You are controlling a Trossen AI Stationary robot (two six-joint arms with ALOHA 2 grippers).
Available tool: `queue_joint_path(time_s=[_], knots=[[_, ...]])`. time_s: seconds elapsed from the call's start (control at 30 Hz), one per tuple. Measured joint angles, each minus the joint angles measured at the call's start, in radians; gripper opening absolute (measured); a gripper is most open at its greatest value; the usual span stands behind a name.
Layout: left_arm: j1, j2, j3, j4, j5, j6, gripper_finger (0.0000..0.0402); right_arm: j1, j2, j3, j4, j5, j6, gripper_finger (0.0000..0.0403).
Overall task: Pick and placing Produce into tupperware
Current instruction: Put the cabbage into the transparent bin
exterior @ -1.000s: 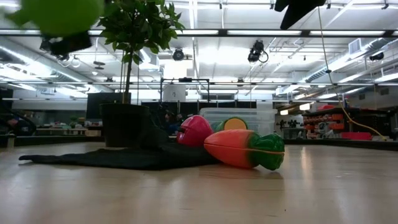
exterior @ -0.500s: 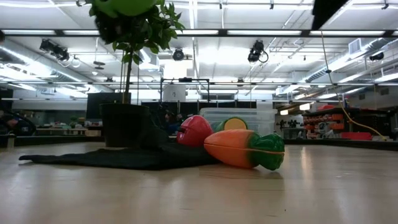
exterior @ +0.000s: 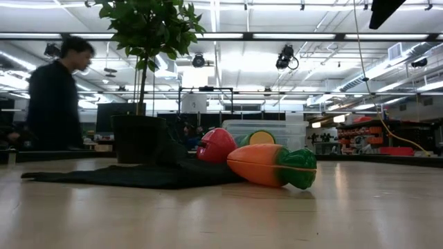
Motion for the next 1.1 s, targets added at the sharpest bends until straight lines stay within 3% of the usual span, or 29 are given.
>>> queue_joint_path(time_s=[0.27, 0.53, 0.83, 1.1], knots=[[0.013, 0.224, 0.369, -0.295, -0.131, 0.192, 0.0234, 0.006, 0.0, 0.0, -0.016, -0.007, 0.007, 0.0323], [0.082, 0.363, 0.505, -0.344, -0.143, 0.209, 0.0233, 0.13, -0.001, -0.002, -0.108, -0.024, 0.15, 0.0323], [0.16, 0.464, 0.625, -0.34, -0.139, 0.304, 0.0235, 0.335, -0.009, -0.104, -0.105, -0.066, 0.475, 0.0323], [0.195, 0.627, 0.904, -0.396, -0.133, 0.451, 0.0238, 0.426, -0.009, -0.167, -0.083, -0.106, 0.648, 0.0323]])
